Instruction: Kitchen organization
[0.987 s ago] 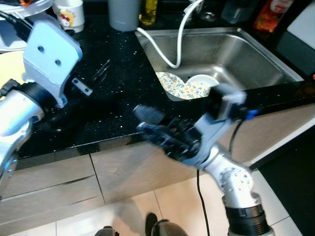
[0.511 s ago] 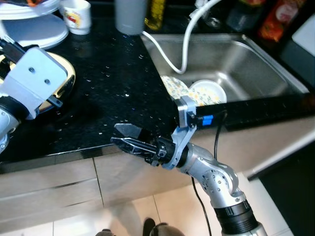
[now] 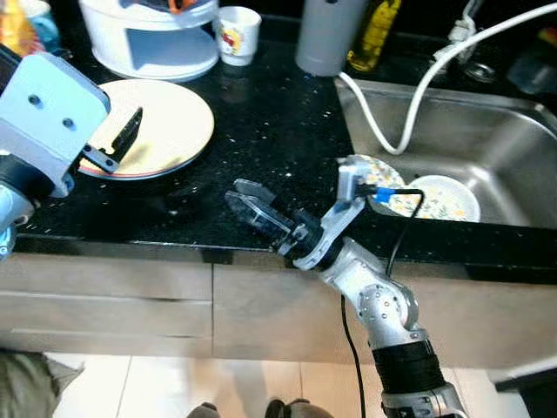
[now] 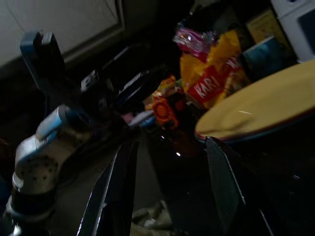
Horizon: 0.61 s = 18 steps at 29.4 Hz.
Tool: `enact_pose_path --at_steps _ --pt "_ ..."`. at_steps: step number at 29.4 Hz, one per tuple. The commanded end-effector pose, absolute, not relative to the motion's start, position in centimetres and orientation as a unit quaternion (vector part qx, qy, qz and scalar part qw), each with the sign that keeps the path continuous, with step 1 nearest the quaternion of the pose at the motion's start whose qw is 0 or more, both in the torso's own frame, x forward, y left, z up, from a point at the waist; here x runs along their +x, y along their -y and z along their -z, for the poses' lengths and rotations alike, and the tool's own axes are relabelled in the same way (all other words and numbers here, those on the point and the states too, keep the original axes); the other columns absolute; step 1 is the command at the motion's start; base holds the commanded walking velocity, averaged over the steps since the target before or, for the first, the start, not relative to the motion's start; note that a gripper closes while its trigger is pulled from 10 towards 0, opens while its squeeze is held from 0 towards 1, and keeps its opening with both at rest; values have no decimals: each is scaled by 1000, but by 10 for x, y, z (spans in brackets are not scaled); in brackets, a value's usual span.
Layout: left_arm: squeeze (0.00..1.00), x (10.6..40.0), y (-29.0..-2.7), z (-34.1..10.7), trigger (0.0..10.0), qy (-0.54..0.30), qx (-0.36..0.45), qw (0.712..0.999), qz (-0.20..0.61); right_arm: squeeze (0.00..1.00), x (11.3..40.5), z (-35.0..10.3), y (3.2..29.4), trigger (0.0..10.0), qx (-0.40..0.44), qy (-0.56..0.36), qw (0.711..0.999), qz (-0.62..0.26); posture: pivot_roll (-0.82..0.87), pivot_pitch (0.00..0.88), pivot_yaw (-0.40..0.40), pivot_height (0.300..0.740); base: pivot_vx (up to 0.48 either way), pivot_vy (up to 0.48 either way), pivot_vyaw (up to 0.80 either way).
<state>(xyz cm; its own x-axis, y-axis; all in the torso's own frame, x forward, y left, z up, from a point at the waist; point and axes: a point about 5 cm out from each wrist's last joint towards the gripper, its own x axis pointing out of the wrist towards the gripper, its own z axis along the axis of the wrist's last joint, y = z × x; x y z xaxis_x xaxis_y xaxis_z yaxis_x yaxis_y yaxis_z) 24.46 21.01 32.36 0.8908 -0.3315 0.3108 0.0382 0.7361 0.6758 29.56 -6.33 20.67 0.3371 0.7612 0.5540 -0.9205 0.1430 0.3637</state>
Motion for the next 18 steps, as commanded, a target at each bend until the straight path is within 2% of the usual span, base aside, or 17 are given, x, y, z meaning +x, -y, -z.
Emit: enact_pose_path --at_steps 1,7,9,14,18 --pt "0 245 -203 -324 10000 229 317 913 118 0 301 -206 69 10000 357 127 751 -541 230 100 -89 740 0 0 769" --pt "0 251 -195 -327 10000 251 278 917 136 0 306 -211 86 10000 400 155 750 -503 211 97 -85 740 0 0 769" --pt "0 254 -188 -329 10000 262 246 920 157 0 292 -214 99 10000 407 178 717 -537 194 96 -75 740 0 0 769" --pt "0 255 -184 -328 10000 264 232 920 173 0 274 -218 107 10000 386 191 689 -583 177 98 -67 740 0 0 761" --pt "0 256 -182 -328 10000 264 226 920 182 0 270 -221 116 10000 361 199 705 -577 170 102 -64 740 0 0 755"
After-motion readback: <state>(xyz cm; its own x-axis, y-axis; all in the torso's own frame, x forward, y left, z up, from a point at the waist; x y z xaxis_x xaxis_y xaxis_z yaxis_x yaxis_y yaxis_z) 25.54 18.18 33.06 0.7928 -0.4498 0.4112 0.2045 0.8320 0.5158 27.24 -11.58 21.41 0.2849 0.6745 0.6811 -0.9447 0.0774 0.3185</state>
